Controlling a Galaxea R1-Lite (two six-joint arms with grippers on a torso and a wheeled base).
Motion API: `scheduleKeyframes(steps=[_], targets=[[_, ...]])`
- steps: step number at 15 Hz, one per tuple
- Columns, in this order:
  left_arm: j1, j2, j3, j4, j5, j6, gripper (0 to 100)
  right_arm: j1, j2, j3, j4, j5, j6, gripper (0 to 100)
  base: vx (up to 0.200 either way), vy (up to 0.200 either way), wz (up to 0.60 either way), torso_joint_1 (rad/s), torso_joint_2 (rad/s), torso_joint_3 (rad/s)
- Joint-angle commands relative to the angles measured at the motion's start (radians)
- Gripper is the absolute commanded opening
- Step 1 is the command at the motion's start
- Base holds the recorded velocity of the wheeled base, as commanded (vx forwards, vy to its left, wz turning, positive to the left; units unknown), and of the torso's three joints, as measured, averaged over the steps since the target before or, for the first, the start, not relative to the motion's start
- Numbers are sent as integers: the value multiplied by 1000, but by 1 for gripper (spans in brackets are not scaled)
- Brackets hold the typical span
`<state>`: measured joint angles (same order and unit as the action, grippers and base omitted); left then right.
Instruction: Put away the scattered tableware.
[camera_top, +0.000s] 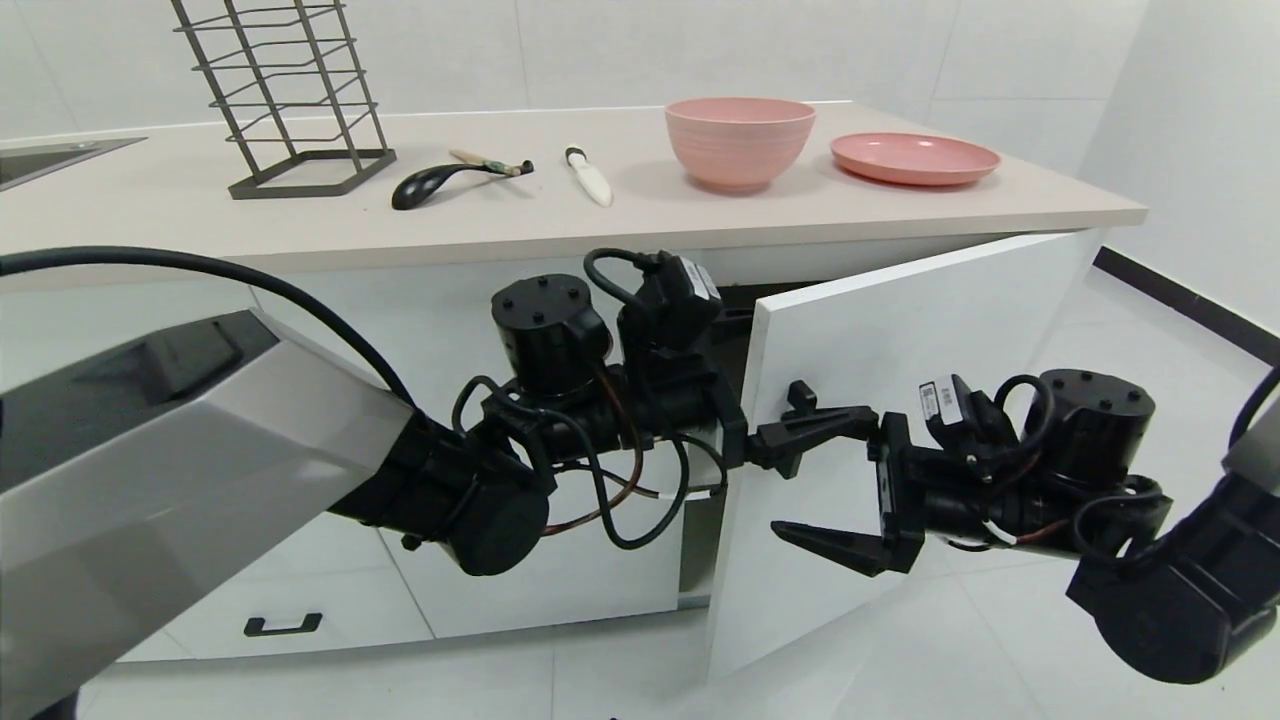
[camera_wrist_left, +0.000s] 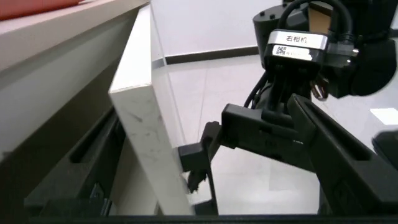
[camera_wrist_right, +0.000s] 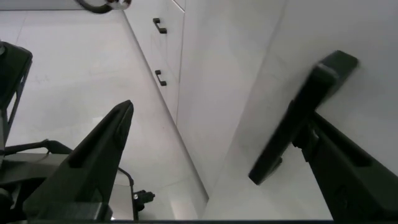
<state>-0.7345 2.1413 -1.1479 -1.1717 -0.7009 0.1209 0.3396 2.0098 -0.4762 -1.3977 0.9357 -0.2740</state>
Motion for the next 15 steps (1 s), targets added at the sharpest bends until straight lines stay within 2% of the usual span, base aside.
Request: scheduleKeyframes(steps=[1,4,7,10,11,12,15], targets=[[-36,25,-12,-5,6,-10,100,-24,12,-1,2,-11,1,100,0,0,0,0,0,0],[-60,32,-29,-52,15,-50,100,-116,53,-13,0,-9,-1,100,0,0,0,0,0,0],[-60,34,-29,-68,18,-70,100,-195,83,-39,-1,-9,-2,100,0,0,0,0,0,0],[-60,45,-29,-68,70,-99,100,-202,44,-7,0,-20,-17,100,0,0,0,0,0,0],[-54,55,-35,-69,116,-125,100,-198,-32,42,2,-25,-17,100,0,0,0,0,0,0],[-46,69,-50,-68,142,-136,100,-200,-103,93,2,-32,-17,100,0,0,0,0,0,0],[-39,81,-58,-69,176,-147,100,-209,-373,271,6,-72,-19,100,0,0,0,0,0,0]])
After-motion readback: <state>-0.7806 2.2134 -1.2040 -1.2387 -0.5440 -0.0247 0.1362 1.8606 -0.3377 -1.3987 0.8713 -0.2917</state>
